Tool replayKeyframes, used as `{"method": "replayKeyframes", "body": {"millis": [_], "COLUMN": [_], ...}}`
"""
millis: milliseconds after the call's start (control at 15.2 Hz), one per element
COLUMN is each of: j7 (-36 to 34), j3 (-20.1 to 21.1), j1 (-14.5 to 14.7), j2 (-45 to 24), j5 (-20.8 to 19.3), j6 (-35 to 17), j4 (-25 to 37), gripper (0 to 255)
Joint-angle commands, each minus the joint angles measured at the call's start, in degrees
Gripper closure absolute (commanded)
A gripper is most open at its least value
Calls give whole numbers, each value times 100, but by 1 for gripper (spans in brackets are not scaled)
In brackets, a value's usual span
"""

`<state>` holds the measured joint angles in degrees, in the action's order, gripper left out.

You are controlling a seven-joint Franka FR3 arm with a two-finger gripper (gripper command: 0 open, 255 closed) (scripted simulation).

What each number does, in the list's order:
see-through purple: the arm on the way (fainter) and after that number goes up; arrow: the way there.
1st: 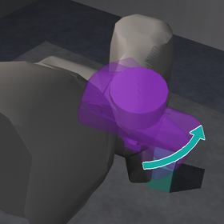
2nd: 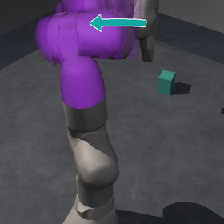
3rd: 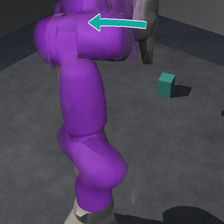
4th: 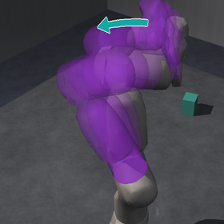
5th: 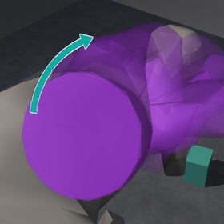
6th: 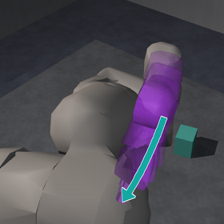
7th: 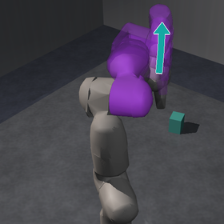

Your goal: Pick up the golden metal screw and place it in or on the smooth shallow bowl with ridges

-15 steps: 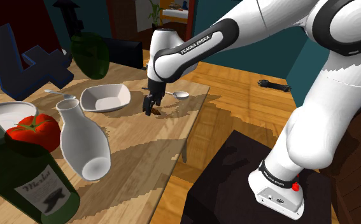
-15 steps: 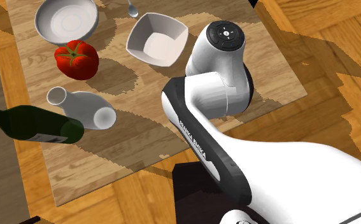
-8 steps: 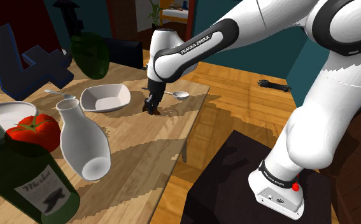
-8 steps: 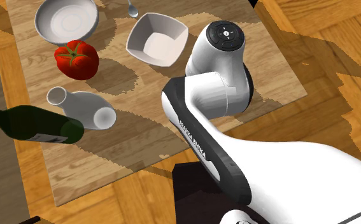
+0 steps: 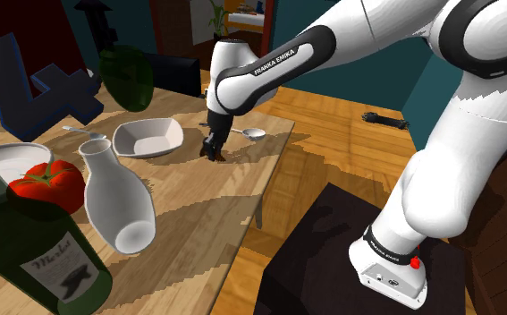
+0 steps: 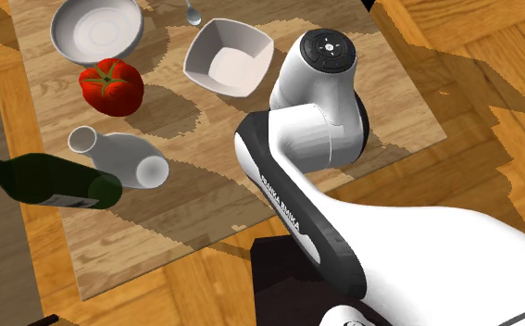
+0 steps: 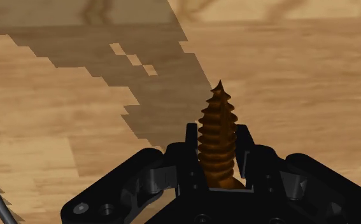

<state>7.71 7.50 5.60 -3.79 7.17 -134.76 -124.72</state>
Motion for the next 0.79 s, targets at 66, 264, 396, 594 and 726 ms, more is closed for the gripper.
{"method": "replayKeyframes", "body": {"millis": [66,264,396,594,726], "j7": [-13,-30,-42,-60,-72], "j3": [-3,-7,-9,-13,-16], "j1": [-5,-9,-12,-16,-19], "j2": [111,223,292,387,444], "j5": [-1,-6,-9,-14,-17], "j6": [189,411,560,783,932], "j4": [79,190,270,400,492], "gripper": [255,255,255,255,255]}}
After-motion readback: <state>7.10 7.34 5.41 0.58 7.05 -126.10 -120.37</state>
